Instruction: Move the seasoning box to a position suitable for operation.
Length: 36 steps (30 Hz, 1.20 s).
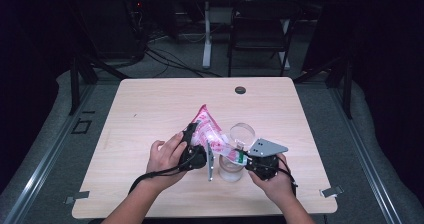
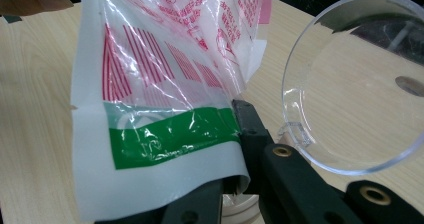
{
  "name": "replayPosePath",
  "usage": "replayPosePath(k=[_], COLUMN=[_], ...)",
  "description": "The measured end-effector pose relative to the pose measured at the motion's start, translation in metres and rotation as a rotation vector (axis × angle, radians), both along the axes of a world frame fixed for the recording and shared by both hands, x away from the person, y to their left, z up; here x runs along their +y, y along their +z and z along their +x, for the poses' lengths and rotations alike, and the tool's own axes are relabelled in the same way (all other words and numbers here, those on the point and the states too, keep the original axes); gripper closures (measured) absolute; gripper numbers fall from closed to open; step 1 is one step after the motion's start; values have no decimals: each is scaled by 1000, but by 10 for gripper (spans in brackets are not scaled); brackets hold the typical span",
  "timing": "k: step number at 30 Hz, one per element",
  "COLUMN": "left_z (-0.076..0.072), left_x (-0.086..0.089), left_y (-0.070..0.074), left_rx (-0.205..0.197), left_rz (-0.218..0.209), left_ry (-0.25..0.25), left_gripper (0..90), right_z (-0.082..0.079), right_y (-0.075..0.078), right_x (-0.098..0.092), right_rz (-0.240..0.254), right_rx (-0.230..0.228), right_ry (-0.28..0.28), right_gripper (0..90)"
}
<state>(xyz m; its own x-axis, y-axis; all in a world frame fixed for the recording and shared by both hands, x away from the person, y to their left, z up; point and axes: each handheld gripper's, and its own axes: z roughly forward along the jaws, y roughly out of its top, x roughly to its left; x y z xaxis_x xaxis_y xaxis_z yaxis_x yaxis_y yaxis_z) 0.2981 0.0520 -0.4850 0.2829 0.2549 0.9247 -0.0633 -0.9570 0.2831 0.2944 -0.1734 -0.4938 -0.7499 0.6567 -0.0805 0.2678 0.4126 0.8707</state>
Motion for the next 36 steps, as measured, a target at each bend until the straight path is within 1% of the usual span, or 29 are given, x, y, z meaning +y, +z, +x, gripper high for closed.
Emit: replayPosePath(k=[17, 25, 36], left_z=[0, 1, 1], left_x=[-2, -2, -3], left_y=[2, 2, 4], left_rx=[-2, -11, -14], left_rz=[11, 18, 38], left_ry=[-7, -14, -19], left_gripper=[608, 608, 609], right_z=[0, 0, -1], right_y=[0, 0, 0], right_x=[-1, -1, -1], right_rz=[1, -3, 0], right_rx=[0, 0, -4], right_ry=[-3, -3, -2], right_gripper=[894, 894, 894])
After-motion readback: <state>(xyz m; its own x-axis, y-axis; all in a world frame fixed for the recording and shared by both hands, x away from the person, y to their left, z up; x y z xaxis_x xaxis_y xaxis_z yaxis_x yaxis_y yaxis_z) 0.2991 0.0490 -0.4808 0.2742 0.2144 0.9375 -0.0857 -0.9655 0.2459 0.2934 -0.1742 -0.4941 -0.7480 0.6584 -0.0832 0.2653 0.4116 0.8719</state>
